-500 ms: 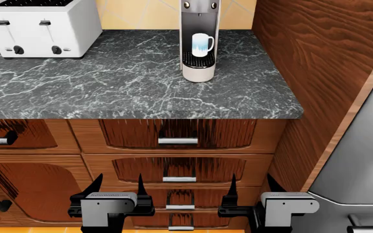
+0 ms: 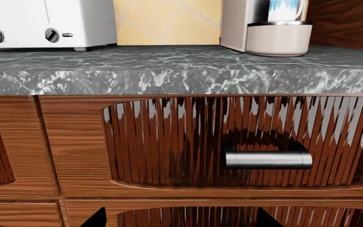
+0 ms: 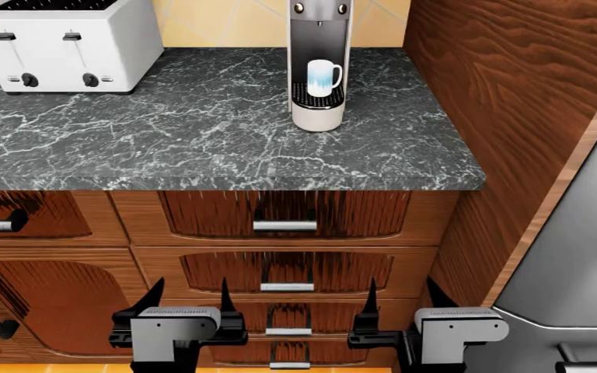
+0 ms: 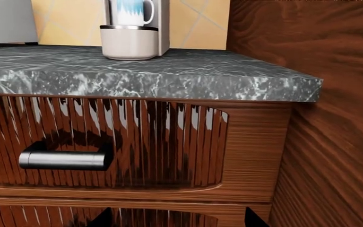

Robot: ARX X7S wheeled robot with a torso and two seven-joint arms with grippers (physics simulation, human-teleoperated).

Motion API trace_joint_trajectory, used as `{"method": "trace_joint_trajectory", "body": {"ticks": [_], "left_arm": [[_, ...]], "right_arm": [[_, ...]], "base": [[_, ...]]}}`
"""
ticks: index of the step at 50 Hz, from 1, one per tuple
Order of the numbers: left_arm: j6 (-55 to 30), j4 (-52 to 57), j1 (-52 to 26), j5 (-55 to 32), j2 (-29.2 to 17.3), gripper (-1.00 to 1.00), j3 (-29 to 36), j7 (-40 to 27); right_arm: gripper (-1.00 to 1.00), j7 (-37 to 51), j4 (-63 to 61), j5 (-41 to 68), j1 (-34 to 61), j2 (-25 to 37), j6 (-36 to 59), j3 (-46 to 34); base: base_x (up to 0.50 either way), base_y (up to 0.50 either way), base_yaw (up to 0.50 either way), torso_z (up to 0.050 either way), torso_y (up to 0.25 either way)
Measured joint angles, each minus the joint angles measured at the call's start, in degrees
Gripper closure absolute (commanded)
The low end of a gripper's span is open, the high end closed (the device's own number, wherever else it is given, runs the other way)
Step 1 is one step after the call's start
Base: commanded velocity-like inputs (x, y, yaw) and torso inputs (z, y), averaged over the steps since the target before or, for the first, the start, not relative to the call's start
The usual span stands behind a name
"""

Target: Press the button on the coffee machine to serve coffee.

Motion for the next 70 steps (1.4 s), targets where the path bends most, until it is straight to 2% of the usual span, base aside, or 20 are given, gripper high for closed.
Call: {"method": "trace_joint_trajectory", "body": {"ticks": [7, 27, 64, 70], "left_arm": [[-0.08, -0.02, -0.16, -0.6, -0.5, -1.0, 0.75, -1.03], [0.37, -0.56, -0.61, -1.53, -1.99, -1.0, 2.59, -3.17], [2.79, -0.6, -0.58, -1.13, -4.42, -1.0, 5.73, -5.97], [3.03, -0.7, -0.58, -2.07, -4.67, -1.0, 5.77, -5.96]], "right_arm": [[-1.0, 0.62, -0.11, 0.77, -0.06, 0.64, -0.34, -0.69], [-1.0, 2.65, -0.31, 1.4, 0.06, 2.12, -1.14, -2.54], [-1.0, 5.69, -0.42, 2.31, 0.54, 4.22, 0.4, -5.11], [-1.0, 5.98, -0.26, 2.48, 0.68, 4.46, 0.42, -5.49]], "base": [[0.0, 0.0, 0.0, 0.0, 0.0], [0.18, 0.28, 0.0, 0.001, 0.0], [0.0, 0.0, 0.0, 0.049, 0.0], [0.0, 0.0, 0.0, 0.0, 0.0]]}}
